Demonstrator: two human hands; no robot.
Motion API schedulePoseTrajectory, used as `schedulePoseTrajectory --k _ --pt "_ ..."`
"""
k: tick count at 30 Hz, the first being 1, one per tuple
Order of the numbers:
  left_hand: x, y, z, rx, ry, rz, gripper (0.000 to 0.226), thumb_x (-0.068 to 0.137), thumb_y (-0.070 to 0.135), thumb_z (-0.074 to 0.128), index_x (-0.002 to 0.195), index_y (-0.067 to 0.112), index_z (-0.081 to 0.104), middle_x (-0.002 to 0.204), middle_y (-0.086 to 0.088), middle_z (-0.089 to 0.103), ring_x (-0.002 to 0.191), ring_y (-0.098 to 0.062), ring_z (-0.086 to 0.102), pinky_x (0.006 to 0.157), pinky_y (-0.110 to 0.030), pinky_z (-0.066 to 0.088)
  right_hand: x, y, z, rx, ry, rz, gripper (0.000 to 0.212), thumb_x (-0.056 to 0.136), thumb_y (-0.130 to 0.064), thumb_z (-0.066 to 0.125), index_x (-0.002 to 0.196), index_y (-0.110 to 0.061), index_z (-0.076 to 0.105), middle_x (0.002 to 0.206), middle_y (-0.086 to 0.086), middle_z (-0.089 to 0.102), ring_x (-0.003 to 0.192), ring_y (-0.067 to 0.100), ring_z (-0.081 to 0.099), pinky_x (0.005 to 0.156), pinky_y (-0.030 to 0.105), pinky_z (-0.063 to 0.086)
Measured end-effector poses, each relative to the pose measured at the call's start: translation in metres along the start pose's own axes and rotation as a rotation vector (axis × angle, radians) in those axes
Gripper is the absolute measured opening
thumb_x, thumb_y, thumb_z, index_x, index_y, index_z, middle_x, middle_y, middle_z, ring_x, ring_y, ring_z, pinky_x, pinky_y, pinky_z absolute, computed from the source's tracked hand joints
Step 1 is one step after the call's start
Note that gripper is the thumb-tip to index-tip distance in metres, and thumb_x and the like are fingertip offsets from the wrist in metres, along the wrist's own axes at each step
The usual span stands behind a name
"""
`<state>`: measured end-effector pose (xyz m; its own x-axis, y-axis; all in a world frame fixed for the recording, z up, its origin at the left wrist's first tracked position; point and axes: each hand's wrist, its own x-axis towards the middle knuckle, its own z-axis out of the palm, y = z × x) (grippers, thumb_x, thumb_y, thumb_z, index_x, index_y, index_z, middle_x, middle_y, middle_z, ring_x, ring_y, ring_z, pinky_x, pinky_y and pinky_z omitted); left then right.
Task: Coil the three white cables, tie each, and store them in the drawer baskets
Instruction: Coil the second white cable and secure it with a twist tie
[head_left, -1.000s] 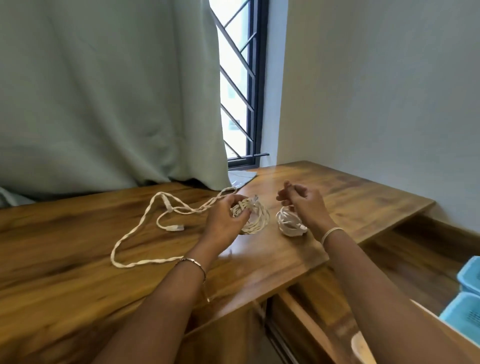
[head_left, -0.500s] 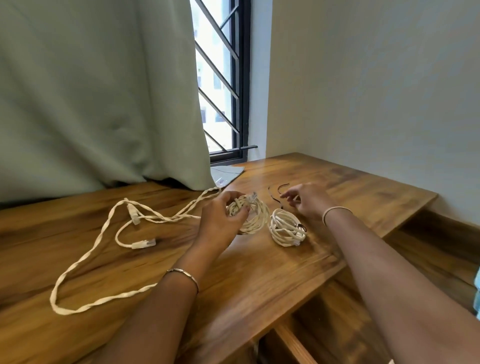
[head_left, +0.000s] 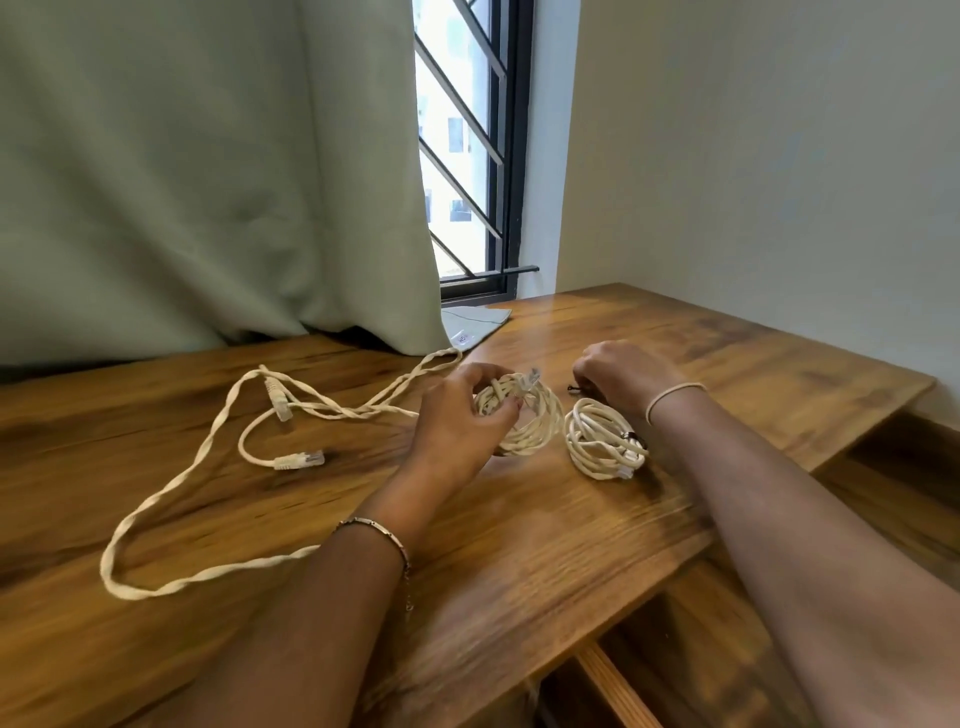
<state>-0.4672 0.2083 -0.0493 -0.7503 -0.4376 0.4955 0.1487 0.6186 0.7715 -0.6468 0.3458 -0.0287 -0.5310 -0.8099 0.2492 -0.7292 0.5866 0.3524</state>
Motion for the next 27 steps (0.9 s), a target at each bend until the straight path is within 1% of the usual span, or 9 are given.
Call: schedulePoseTrajectory --k 4,8,10,12,15,18,20,23,27 --pt "0.000 0.001 0.000 -0.020 0.005 -0.008 0.030 0.086 0.019 0.071 0.115 0.017 0.066 0.101 0.006 0.066 0.092 -0.004 0.061 0.066 -0.010 0.052 0.004 0.004 0.002 0.135 0.105 0.061 0.016 0.091 -0.001 0.055 0.102 -0.010 0.063 0.104 0.009 0.063 0.090 0.027 0.060 0.067 0.030 0.040" --pt "0.001 0.000 0.000 -0.091 0.013 -0.034 0.031 0.086 0.019 0.071 0.116 0.019 0.065 0.103 0.007 0.066 0.093 -0.003 0.062 0.068 -0.015 0.055 0.010 0.007 -0.011 0.437 0.365 0.231 0.016 0.091 0.000 0.057 0.105 -0.006 0.062 0.102 0.014 0.066 0.092 0.030 0.062 0.077 0.032 0.047" --pt "0.001 0.001 -0.002 -0.146 0.024 -0.052 0.030 0.085 0.018 0.072 0.114 0.019 0.065 0.102 0.008 0.066 0.088 0.002 0.061 0.066 -0.011 0.053 0.011 0.004 -0.024 0.559 0.480 0.282 0.018 0.093 -0.002 0.056 0.109 -0.005 0.062 0.103 0.012 0.068 0.093 0.028 0.063 0.080 0.029 0.047" --pt "0.002 0.001 -0.003 -0.198 0.043 -0.075 0.030 0.084 0.018 0.073 0.113 0.019 0.065 0.103 0.005 0.067 0.090 -0.001 0.063 0.071 -0.017 0.056 0.011 0.001 -0.036 0.707 0.567 0.348 0.019 0.095 -0.005 0.055 0.113 -0.005 0.060 0.105 0.011 0.068 0.094 0.024 0.064 0.083 0.027 0.049" --pt "0.003 0.003 -0.008 -0.291 0.069 -0.122 0.025 0.084 0.015 0.073 0.104 0.027 0.064 0.104 0.002 0.068 0.096 -0.010 0.066 0.075 -0.033 0.060 0.014 -0.002 -0.050 1.008 0.675 0.448 0.018 0.095 -0.010 0.057 0.113 -0.006 0.058 0.106 0.010 0.069 0.096 0.020 0.067 0.089 0.034 0.055" --pt "0.001 0.008 -0.015 -0.355 0.104 -0.116 0.024 0.085 0.012 0.071 0.100 0.029 0.063 0.102 0.005 0.067 0.094 -0.007 0.065 0.074 -0.028 0.059 0.014 -0.007 -0.068 1.304 0.763 0.525 0.016 0.095 -0.012 0.058 0.111 -0.010 0.057 0.107 0.011 0.068 0.096 0.020 0.069 0.087 0.036 0.057" --pt "-0.003 0.010 -0.020 -0.365 0.128 -0.118 0.025 0.086 0.010 0.070 0.107 0.022 0.064 0.103 0.002 0.068 0.094 -0.007 0.065 0.072 -0.024 0.058 0.010 -0.014 -0.083 1.502 0.811 0.528 0.017 0.095 -0.009 0.058 0.112 -0.009 0.055 0.109 0.013 0.067 0.097 0.020 0.069 0.084 0.030 0.058" --pt "-0.013 0.010 -0.029 -0.356 0.159 -0.124 0.027 0.084 0.009 0.071 0.110 0.016 0.066 0.104 -0.002 0.070 0.095 -0.012 0.067 0.077 -0.034 0.059 0.002 -0.032 -0.109 1.656 0.886 0.506 0.016 0.096 -0.008 0.056 0.112 -0.006 0.054 0.102 0.014 0.070 0.090 0.019 0.071 0.079 0.026 0.058" --pt "-0.027 0.008 -0.053 -0.352 0.233 -0.148 0.024 0.084 0.006 0.071 0.101 0.022 0.064 0.095 0.003 0.068 0.090 -0.010 0.066 0.074 -0.022 0.056 -0.011 -0.066 -0.131 1.790 0.903 0.466 0.011 0.096 -0.008 0.055 0.107 -0.009 0.054 0.091 0.010 0.072 0.080 0.018 0.073 0.076 0.028 0.059"
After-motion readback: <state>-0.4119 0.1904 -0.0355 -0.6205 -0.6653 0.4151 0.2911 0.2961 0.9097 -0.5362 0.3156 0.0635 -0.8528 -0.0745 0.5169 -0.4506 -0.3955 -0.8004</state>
